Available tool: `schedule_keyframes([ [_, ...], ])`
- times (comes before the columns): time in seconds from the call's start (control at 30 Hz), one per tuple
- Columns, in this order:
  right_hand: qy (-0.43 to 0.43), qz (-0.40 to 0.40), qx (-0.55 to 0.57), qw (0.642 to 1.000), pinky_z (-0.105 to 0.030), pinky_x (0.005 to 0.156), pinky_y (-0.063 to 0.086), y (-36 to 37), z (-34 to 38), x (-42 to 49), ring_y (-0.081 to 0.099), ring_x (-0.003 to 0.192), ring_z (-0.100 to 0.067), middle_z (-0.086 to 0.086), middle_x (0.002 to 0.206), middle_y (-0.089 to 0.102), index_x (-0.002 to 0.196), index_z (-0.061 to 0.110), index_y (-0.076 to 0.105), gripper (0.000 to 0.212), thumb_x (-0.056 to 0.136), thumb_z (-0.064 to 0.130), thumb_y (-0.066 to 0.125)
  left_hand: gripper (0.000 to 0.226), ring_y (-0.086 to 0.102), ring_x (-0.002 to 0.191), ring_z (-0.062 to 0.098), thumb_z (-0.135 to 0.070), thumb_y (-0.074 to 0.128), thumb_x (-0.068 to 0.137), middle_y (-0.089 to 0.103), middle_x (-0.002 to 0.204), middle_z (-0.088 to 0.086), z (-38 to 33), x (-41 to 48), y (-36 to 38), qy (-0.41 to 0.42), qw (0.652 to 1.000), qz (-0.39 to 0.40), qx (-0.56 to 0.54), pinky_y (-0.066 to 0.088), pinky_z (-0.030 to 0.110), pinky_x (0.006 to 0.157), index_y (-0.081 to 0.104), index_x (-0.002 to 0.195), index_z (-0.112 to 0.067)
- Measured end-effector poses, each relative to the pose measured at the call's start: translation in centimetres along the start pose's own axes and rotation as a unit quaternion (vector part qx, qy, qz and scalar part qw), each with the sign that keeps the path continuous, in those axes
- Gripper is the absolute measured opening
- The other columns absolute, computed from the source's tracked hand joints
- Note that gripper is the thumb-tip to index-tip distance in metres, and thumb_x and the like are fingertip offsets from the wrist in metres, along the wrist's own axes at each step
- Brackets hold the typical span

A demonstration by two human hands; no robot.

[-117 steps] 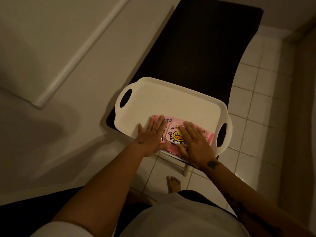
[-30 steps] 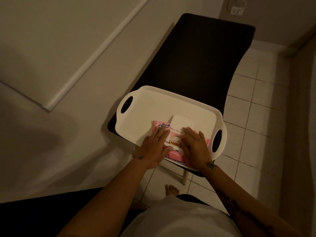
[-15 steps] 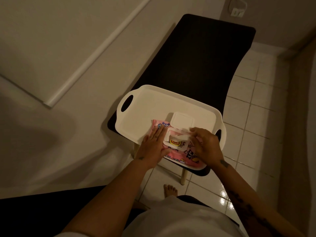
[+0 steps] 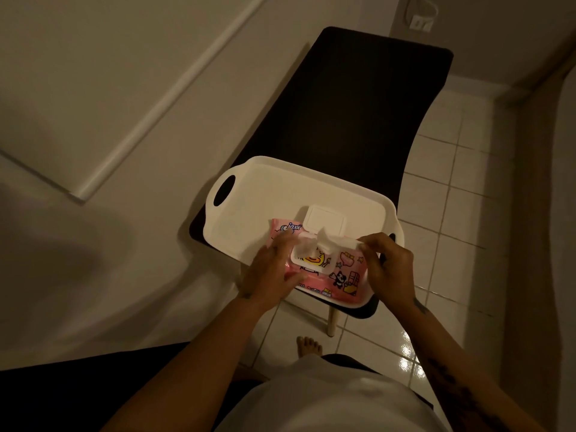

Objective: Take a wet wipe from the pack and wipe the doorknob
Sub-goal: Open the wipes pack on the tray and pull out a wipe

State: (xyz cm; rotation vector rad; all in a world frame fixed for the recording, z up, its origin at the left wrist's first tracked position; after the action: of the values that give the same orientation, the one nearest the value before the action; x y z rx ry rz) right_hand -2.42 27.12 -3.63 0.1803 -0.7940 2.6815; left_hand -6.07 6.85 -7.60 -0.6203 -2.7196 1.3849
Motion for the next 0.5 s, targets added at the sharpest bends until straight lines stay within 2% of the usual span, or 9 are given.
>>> schedule_keyframes([
  [0.07,0.002,0.0,0.003,1.0,-0.017,0.06,0.044,0.2,-0.1,0.0,0.059,0.07,-0.019,0.001,0.077,0.061,0.079,0.005,0.062,0.011,0.081,-0.005,0.061,0.05,0.018,0.141,0.025,-0.036,0.059,0.086,0.02,0.155,0.0,-0.5,-0.4,0.8,0.065,0.995,0.035,0.074,0.025,0.04,0.11,0.044,0.132,-0.023],
  [0.13,0.01,0.004,0.008,1.0,-0.017,0.062,0.044,0.4,-0.1,-0.1,0.059,0.071,-0.017,0.002,0.077,0.061,0.079,0.005,0.062,0.01,0.082,-0.005,0.061,0.044,0.002,0.144,0.02,-0.04,0.047,0.092,0.009,0.157,-0.003,-0.1,-0.6,1.3,0.075,0.989,0.059,0.11,0.007,0.039,0.115,0.044,0.133,-0.025],
  [0.23,0.012,0.002,0.019,1.0,-0.016,0.063,0.043,0.5,0.1,0.0,0.058,0.07,-0.013,0.003,0.076,0.06,0.08,0.005,0.062,0.01,0.082,-0.005,0.061,0.042,-0.001,0.144,0.018,-0.037,0.042,0.094,0.008,0.157,-0.003,0.1,-0.6,1.4,0.057,0.991,0.074,0.099,0.004,0.038,0.114,0.042,0.135,-0.027],
  [0.3,0.01,-0.002,0.027,1.0,-0.013,0.064,0.043,0.6,0.4,0.2,0.057,0.07,-0.007,0.002,0.076,0.061,0.08,0.005,0.061,0.01,0.082,-0.005,0.06,0.039,0.005,0.144,0.018,-0.032,0.043,0.095,0.015,0.156,-0.001,-0.3,-0.5,0.9,0.045,0.994,0.07,0.069,0.007,0.04,0.115,0.045,0.133,-0.025],
  [0.37,0.004,-0.001,0.038,0.999,-0.013,0.064,0.044,0.8,0.8,0.3,0.057,0.071,-0.004,0.001,0.077,0.061,0.08,0.003,0.061,0.01,0.082,-0.006,0.059,0.036,0.025,0.139,0.023,-0.026,0.045,0.095,0.033,0.15,0.004,-0.7,-0.4,-0.2,0.015,0.999,0.04,-0.006,0.023,0.045,0.114,0.049,0.131,-0.019],
  [0.43,0.009,0.008,0.051,0.999,-0.016,0.065,0.046,1.2,1.1,0.4,0.058,0.07,-0.008,0.0,0.077,0.061,0.08,0.003,0.061,0.01,0.083,-0.006,0.058,0.034,0.046,0.122,0.028,-0.022,0.046,0.095,0.05,0.136,0.009,-0.9,-0.1,-1.4,-0.017,0.996,-0.007,-0.088,0.042,0.046,0.099,0.053,0.127,-0.015],
  [0.5,0.023,0.016,0.063,0.998,-0.019,0.065,0.047,1.7,1.2,0.4,0.059,0.071,-0.012,0.0,0.077,0.061,0.08,0.002,0.061,0.009,0.084,-0.004,0.058,0.032,0.055,0.108,0.029,-0.021,0.046,0.095,0.059,0.125,0.011,-1.3,0.1,-2.4,-0.028,0.994,-0.05,-0.098,0.048,0.045,0.09,0.055,0.124,-0.014],
])
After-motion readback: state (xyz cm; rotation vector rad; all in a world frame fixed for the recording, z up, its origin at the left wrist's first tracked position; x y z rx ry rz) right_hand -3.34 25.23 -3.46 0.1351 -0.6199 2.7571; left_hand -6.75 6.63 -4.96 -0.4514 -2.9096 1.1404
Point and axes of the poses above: each hand's wrist, its own x-axis towards the middle knuckle, its own y-axis out of the palm, z = x × y, the point moved 6 cm from there along x, towards the middle knuckle
